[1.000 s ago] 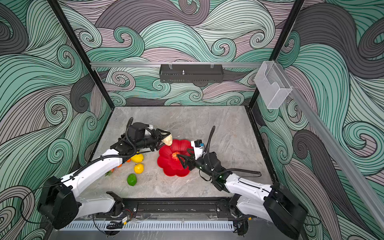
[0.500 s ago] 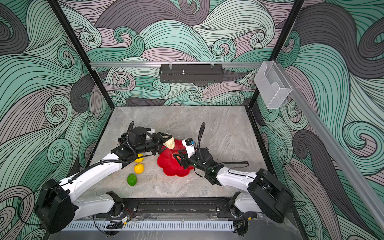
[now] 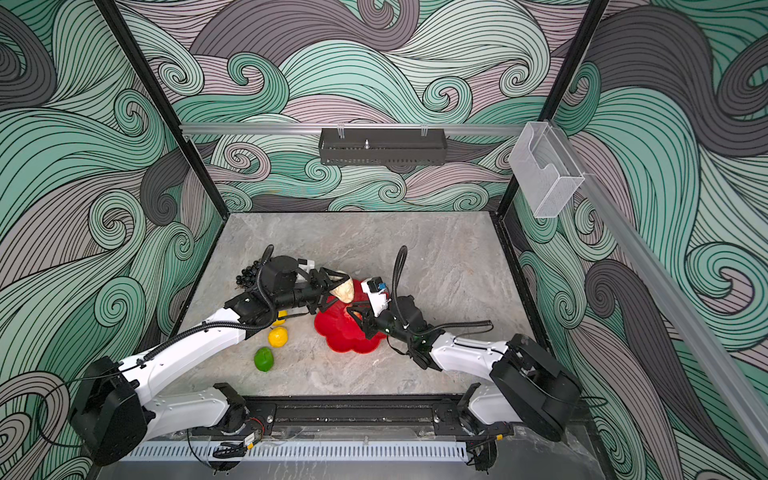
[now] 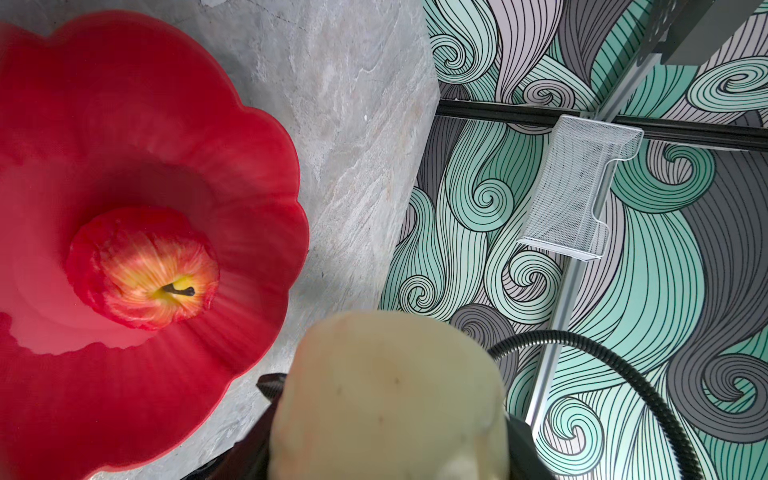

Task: Place and organize the fake fruits in the fruit bowl

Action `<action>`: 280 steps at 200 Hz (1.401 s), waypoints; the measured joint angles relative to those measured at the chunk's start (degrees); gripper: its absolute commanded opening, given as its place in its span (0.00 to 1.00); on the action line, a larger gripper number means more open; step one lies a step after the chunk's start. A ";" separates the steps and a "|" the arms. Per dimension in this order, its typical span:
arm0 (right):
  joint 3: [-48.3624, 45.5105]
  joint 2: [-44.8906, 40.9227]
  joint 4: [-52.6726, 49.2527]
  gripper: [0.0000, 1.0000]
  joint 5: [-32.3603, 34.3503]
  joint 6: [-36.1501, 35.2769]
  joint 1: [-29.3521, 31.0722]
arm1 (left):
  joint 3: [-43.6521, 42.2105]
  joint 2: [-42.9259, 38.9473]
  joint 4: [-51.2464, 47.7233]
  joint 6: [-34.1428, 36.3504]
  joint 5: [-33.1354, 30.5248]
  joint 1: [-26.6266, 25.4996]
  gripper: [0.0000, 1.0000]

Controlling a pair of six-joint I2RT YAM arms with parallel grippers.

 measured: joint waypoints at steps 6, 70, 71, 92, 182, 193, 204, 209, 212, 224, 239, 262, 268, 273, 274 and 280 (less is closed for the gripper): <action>0.00 0.09 -0.09 0.20 0.00 -0.15 0.00 | 0.00 0.00 0.00 0.00 -0.02 -0.07 0.48; 0.72 0.07 -1.53 0.01 0.20 -1.53 0.37 | 0.00 0.31 0.00 0.00 -0.52 -0.55 0.51; 0.72 0.07 -1.55 0.00 0.22 -1.57 0.37 | 0.00 0.33 0.00 0.00 -0.52 -0.57 0.51; 0.76 -0.52 -3.06 0.00 0.37 -1.97 0.39 | 0.00 0.66 -0.04 0.13 -0.63 -0.63 0.61; 6.67 -13.27 -29.38 0.00 5.55 -8.79 0.63 | 9.92 0.44 -18.25 33.00 -6.80 3.54 0.97; 7.61 -14.38 -33.14 0.00 6.38 -9.62 0.63 | 9.42 -0.94 -18.47 37.55 -7.93 3.26 0.97; 8.24 -15.19 -36.65 0.00 6.91 -10.14 0.63 | 7.19 -3.08 -17.79 41.44 -8.63 3.06 0.97; 8.37 -15.50 -37.99 0.00 7.13 -10.34 0.63 | 5.77 -4.13 -17.25 43.01 -8.68 2.91 0.97; 8.39 -15.69 -38.77 0.00 7.34 -10.43 0.63 | 4.90 -4.76 -16.98 43.80 -8.66 2.86 0.97; 8.41 -16.26 -41.42 0.00 7.63 -10.71 0.63 | 1.81 -6.64 -16.06 46.73 -8.13 2.64 0.97; 8.41 -16.63 -43.67 0.00 7.87 -11.13 0.63 | -0.70 -7.45 -14.32 49.22 -6.21 2.60 0.98; 8.41 -16.61 -45.22 0.00 7.78 -11.74 0.63 | -2.49 -7.37 -10.54 51.63 -1.36 2.25 0.99; 8.41 -16.57 -45.57 0.00 7.58 -11.82 0.63 | -2.69 -7.32 -9.57 52.02 -0.11 2.03 0.99; 8.41 -16.55 -45.77 0.00 7.43 -11.91 0.63 | -2.82 -7.19 -8.59 52.39 1.16 1.79 0.99; 8.41 -16.55 -45.83 0.00 7.39 -11.93 0.63 | -2.82 -7.19 -8.48 52.43 1.36 1.77 0.99; 8.41 -16.52 -46.03 0.00 7.21 -12.00 0.63 | -2.84 -6.82 -7.41 52.85 2.84 1.36 0.99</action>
